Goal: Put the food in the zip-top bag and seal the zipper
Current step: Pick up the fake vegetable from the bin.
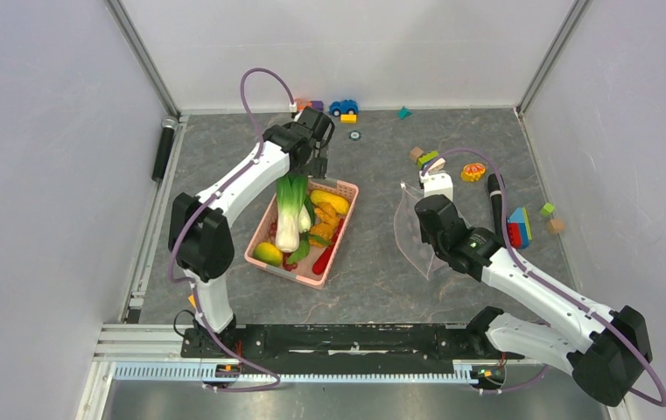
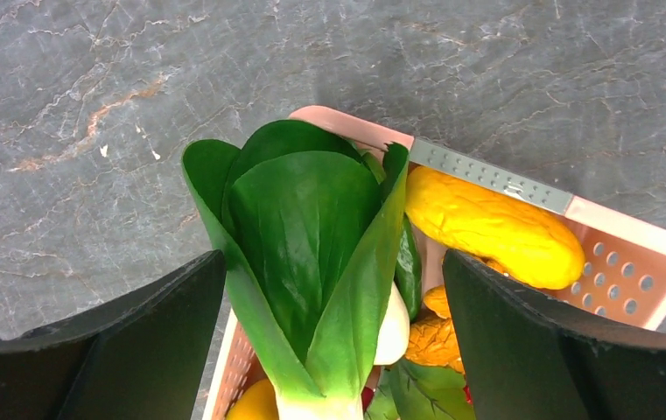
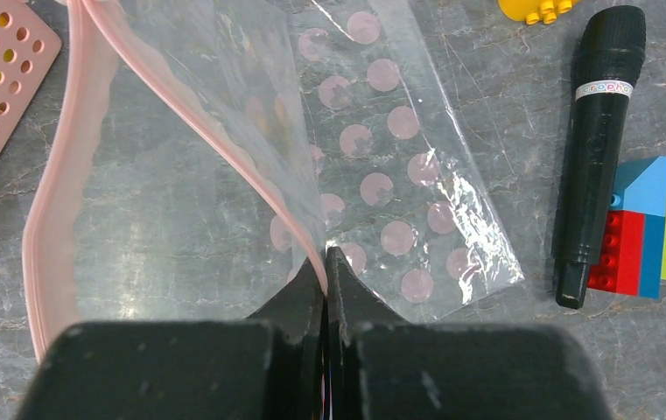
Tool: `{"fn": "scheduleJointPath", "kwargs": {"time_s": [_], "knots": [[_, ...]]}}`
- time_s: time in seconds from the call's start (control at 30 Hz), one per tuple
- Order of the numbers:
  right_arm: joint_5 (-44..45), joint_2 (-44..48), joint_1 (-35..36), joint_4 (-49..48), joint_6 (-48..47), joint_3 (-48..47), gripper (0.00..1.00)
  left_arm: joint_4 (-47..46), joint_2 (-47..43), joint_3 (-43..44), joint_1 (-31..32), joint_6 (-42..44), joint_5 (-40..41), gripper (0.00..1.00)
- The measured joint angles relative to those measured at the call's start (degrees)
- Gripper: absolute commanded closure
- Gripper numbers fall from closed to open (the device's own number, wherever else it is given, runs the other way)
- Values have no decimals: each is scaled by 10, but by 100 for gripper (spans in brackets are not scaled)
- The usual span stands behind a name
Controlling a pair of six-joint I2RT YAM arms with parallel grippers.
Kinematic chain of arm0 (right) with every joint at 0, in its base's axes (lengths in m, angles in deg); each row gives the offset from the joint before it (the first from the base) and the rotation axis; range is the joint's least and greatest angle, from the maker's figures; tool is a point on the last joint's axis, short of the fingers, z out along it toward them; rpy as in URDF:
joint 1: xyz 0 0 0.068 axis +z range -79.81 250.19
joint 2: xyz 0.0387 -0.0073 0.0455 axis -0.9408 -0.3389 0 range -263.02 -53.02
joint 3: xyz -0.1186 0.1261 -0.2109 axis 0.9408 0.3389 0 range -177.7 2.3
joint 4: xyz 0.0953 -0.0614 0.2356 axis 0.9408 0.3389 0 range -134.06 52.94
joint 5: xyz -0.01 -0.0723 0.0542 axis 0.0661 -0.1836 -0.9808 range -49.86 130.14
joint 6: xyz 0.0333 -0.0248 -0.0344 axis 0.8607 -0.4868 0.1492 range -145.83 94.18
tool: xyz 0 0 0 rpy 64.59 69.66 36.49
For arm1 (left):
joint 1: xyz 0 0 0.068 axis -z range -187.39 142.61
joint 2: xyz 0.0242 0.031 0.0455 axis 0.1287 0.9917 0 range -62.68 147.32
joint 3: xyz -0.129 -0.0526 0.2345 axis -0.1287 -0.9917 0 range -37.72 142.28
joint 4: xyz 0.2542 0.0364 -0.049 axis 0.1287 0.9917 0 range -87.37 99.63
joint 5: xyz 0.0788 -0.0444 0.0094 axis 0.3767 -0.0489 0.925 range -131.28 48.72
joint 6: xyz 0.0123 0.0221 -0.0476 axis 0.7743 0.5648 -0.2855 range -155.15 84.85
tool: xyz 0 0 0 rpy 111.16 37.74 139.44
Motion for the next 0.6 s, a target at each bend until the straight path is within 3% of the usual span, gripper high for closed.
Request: {"fn": "scheduleJointPath", "kwargs": {"time_s": [0.4, 0.6], "knots": [[6, 0, 0, 3, 0, 0, 100, 0, 40, 5, -8, -5, 28, 1], [7, 0, 0, 3, 0, 0, 100, 0, 40, 5, -10, -15, 41, 5]]}}
